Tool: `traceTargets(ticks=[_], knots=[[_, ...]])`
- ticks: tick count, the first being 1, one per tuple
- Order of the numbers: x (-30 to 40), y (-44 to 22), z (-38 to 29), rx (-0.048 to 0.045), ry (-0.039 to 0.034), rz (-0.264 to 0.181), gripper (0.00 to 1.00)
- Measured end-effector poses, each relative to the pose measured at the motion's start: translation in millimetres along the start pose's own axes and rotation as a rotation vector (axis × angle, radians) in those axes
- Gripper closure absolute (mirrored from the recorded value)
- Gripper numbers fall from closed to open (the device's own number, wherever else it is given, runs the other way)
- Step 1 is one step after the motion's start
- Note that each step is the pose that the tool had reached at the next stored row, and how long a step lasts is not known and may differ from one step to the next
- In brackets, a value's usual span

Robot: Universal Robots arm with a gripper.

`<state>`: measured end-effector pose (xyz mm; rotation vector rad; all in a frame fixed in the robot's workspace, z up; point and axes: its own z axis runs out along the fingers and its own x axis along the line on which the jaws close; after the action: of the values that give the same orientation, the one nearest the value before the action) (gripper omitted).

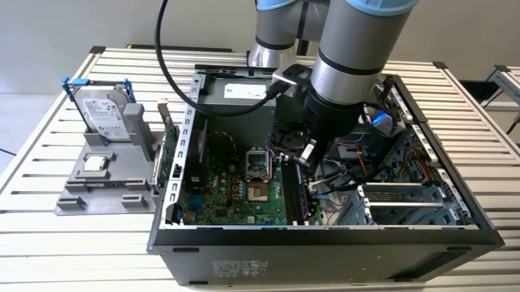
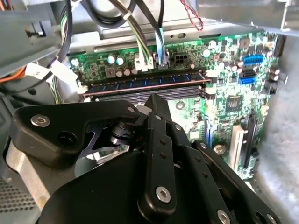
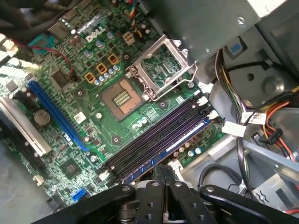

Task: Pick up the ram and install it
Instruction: 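Insert the ram into the slot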

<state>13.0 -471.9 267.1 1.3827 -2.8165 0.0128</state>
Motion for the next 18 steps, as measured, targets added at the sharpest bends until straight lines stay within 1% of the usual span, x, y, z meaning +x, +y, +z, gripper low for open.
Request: traceTargets(ticks=[18], knots=[[0.0, 0.0, 0.0, 0.0017, -0.0020, -0.277, 1.00]])
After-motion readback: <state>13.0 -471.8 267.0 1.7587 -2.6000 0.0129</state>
